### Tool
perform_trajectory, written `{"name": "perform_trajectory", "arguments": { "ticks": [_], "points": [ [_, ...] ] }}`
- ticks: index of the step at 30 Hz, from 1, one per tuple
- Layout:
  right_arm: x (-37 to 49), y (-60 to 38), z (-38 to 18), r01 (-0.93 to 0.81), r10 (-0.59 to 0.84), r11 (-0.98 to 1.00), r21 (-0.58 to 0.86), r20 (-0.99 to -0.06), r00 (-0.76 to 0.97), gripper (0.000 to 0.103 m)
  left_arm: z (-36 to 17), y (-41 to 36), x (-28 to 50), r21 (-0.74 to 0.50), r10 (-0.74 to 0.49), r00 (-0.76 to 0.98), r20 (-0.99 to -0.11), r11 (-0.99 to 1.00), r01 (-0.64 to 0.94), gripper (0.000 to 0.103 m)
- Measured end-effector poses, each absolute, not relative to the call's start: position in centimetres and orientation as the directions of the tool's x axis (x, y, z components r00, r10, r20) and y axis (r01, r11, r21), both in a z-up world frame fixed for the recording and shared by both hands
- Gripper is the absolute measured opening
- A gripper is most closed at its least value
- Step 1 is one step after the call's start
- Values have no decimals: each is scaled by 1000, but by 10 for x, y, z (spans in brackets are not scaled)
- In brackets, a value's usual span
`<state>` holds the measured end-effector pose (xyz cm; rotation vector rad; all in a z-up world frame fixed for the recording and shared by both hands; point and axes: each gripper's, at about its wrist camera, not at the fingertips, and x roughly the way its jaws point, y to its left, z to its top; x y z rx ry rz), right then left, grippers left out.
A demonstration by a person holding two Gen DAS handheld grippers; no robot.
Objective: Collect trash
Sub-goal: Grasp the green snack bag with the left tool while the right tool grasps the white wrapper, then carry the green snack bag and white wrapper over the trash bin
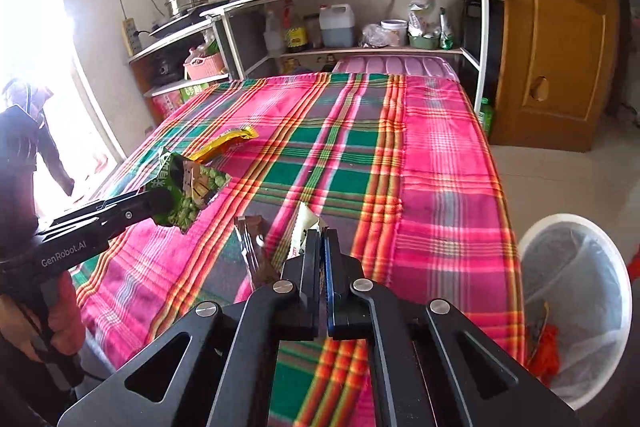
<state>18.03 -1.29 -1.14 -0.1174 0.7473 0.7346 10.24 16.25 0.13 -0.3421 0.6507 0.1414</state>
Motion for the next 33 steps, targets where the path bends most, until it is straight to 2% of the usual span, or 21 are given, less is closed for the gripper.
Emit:
{"name": "perform_trajectory", "arguments": {
  "ticks": [13,33],
  "points": [
    [169,-66,9,-589,566,786,187,-602,564,2,16,118,109,-252,-23,800,-600,954,-161,25],
    [168,-167,16,-428,476,875,227,-569,670,2,26,36,144,-230,-146,787,-600,973,5,25]
  ]
}}
